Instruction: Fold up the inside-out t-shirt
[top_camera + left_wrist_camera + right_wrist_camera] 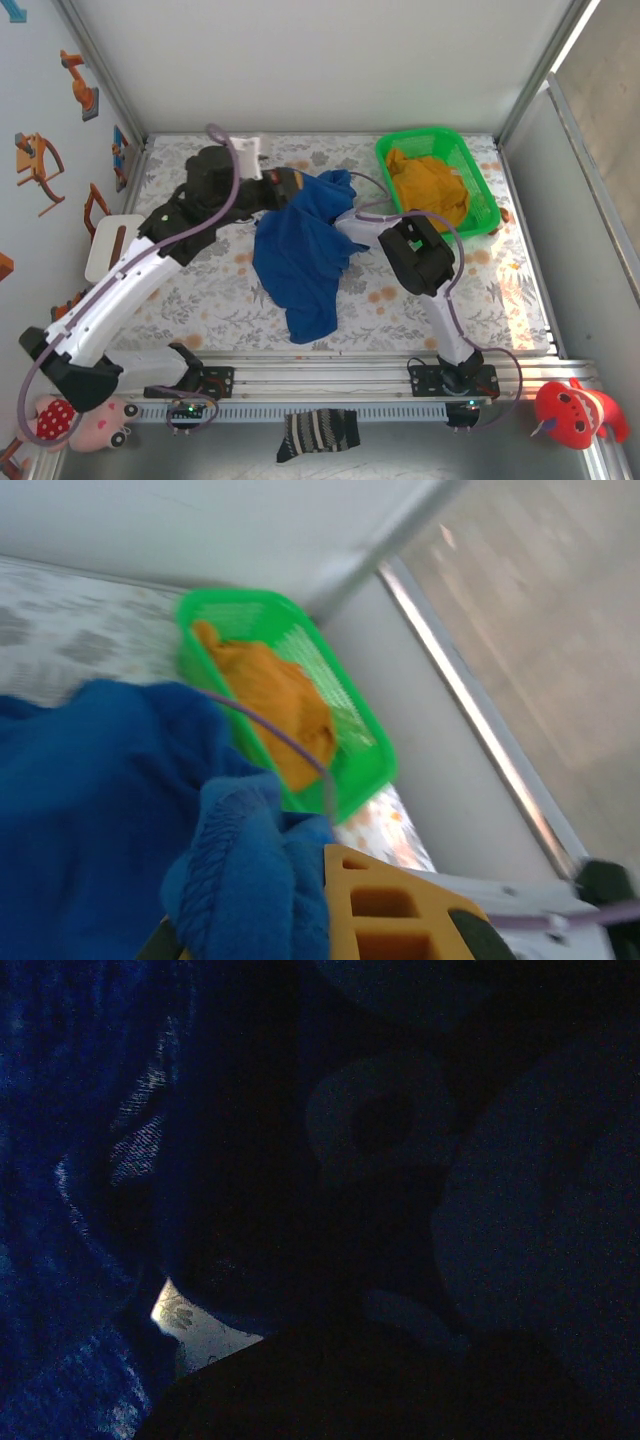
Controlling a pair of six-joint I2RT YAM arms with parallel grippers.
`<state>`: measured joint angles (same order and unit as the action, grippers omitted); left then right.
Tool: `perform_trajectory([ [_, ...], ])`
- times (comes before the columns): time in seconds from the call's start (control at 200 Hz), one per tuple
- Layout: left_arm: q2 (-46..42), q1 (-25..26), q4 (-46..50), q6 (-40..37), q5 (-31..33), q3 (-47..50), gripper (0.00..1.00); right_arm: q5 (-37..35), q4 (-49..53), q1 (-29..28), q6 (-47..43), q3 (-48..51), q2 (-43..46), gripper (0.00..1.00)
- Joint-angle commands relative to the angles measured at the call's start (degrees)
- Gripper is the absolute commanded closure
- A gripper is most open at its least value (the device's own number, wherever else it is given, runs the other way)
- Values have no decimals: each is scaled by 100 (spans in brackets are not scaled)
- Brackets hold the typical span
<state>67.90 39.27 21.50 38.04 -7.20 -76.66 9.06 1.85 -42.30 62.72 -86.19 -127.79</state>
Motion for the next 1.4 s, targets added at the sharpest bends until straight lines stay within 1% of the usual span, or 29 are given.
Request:
perform_trajectory([
  [0.0, -467, -1008, -154, 403, 260, 773, 100, 552, -292, 141, -361, 254, 395, 100],
  [0.08, -644, -1907, -169, 672, 234, 1357, 100, 794, -362, 186, -507, 283, 782, 100],
  [0.19, -559, -2885, -224, 914, 238, 1914, 100, 1106, -356, 205, -585, 289, 1286, 100],
  [0.28, -225, -3408, -194, 984, 368, 2146, 100, 1255, -339, 205, -572, 345, 1686, 100],
  [0.361, 210, -3733, -219, 1076, 463, 2240, 100, 1433, -395, 204, -481, 384, 1985, 100],
  [0.396, 455, -3864, -297, 1125, 391, 2260, 100, 1494, -384, 196, -440, 392, 2108, 100],
  [0.486, 1103, -4052, -363, 1197, 288, 2098, 100, 1643, -540, 185, -307, 512, 2385, 100],
  [0.546, 1499, -4097, -313, 1105, 320, 1911, 100, 1643, -567, 187, -317, 535, 2563, 100],
  [0.701, 2372, -4119, -103, 825, 412, 1579, 100, 1769, -511, 272, -336, 96, 2819, 100],
  [0.816, 2810, -4154, -25, 664, 406, 1533, 100, 1856, -477, 395, -285, -331, 2953, 100],
  [0.926, 3015, -4168, 46, 415, 369, 1463, 100, 1882, -670, 524, -93, -545, 3115, 100],
  [0.941, 3041, -4171, 58, 388, 369, 1455, 97, 1895, -729, 548, -47, -558, 3131, 100],
  [0.956, 3057, -4166, 64, 357, 358, 1451, 92, 1908, -792, 562, 4, -566, 3155, 100],
  [1.057, 3109, -4164, 181, 122, 236, 1319, 44, 2008, -1216, 627, 313, -579, 3236, 100],
  [1.082, 3079, -4166, 211, 51, 190, 1278, 36, 2028, -1253, 627, 328, -601, 3236, 100],
  [1.117, 2988, -4164, 255, -21, 130, 1235, 29, 2029, -1195, 627, 301, -656, 3218, 100],
  [1.187, 2647, -4158, 295, -128, 2, 1248, 21, 2012, -1172, 635, 267, -622, 3189, 100],
  [1.277, 2001, -4088, 371, -221, -129, 1370, 16, 2038, -1288, 663, 285, -501, 3156, 100],
  [1.347, 1385, -3891, 356, -214, -280, 1561, 12, 2008, -1318, 673, 268, -405, 3122, 100],
  [1.397, 969, -3655, 394, -168, -333, 1670, 11, 1954, -1277, 680, 175, -359, 3111, 100],
])
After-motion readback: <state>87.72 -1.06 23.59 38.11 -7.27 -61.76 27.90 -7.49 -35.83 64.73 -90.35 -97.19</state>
